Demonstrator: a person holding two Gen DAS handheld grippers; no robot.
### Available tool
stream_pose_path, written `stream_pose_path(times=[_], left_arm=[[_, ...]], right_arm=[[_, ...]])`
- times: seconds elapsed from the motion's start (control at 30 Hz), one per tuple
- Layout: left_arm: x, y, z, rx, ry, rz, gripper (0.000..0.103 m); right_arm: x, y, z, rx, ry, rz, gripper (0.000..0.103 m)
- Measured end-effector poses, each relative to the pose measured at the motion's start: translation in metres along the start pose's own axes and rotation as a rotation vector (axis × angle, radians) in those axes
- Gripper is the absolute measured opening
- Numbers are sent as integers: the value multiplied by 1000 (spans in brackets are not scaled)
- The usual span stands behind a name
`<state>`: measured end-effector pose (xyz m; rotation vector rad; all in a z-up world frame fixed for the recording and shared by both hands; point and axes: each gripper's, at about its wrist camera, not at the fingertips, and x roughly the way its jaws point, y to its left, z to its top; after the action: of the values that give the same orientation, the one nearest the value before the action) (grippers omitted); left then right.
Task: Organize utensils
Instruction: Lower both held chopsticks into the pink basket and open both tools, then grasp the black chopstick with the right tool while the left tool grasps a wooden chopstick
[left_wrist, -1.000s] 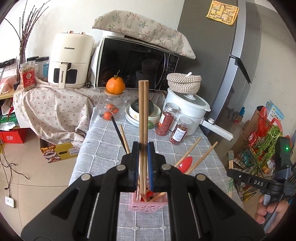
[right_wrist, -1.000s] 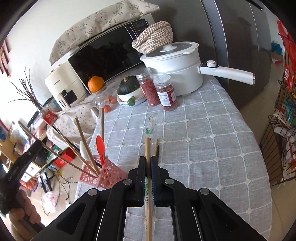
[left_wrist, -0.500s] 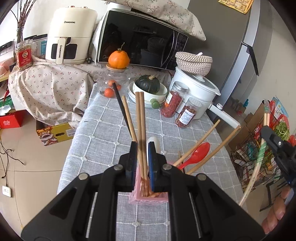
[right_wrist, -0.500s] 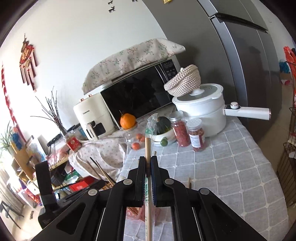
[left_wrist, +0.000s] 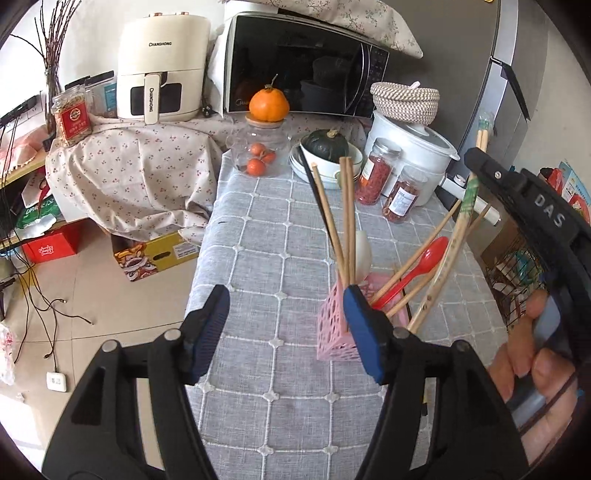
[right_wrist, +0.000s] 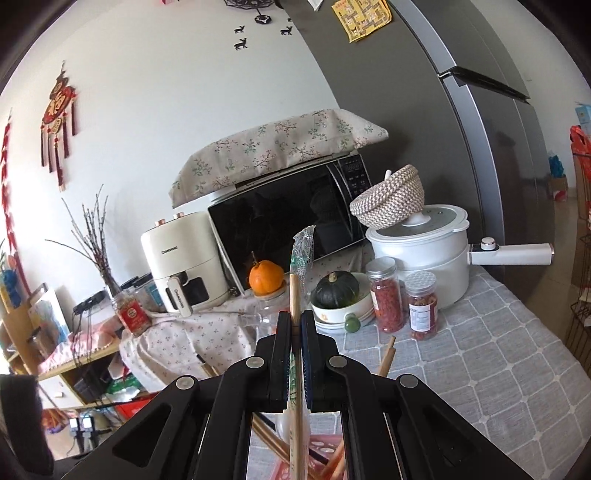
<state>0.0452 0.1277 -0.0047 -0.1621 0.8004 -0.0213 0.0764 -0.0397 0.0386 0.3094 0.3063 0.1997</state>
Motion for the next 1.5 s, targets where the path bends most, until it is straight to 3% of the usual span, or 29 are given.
stream_pose_path(times=[0.1, 0.3, 0.43, 0.73, 0.93, 1.3, 1.5], left_arm=[[-1, 10, -3, 4, 6, 16, 65], [4, 19, -7, 4, 40, 20, 65], [6, 18, -9, 10, 62, 20, 65], [7, 14, -11, 25, 69, 20, 65], [17, 19, -14, -20, 124, 12, 66], [24, 10, -23, -35, 175, -16, 77], [29, -15, -29, 19, 198, -44, 82]], right_arm=[[10, 7, -8, -23, -61, -85, 5], [25, 16, -19, -53, -116, -145, 5], [38, 11, -30, -16, -87, -177, 5], [44, 12, -49, -1, -11, -164, 8], [36, 9, -60, 2, 77, -138, 10], [-18, 4, -27, -112, 84, -22, 45], [-38, -31, -14, -182, 116, -42, 59]])
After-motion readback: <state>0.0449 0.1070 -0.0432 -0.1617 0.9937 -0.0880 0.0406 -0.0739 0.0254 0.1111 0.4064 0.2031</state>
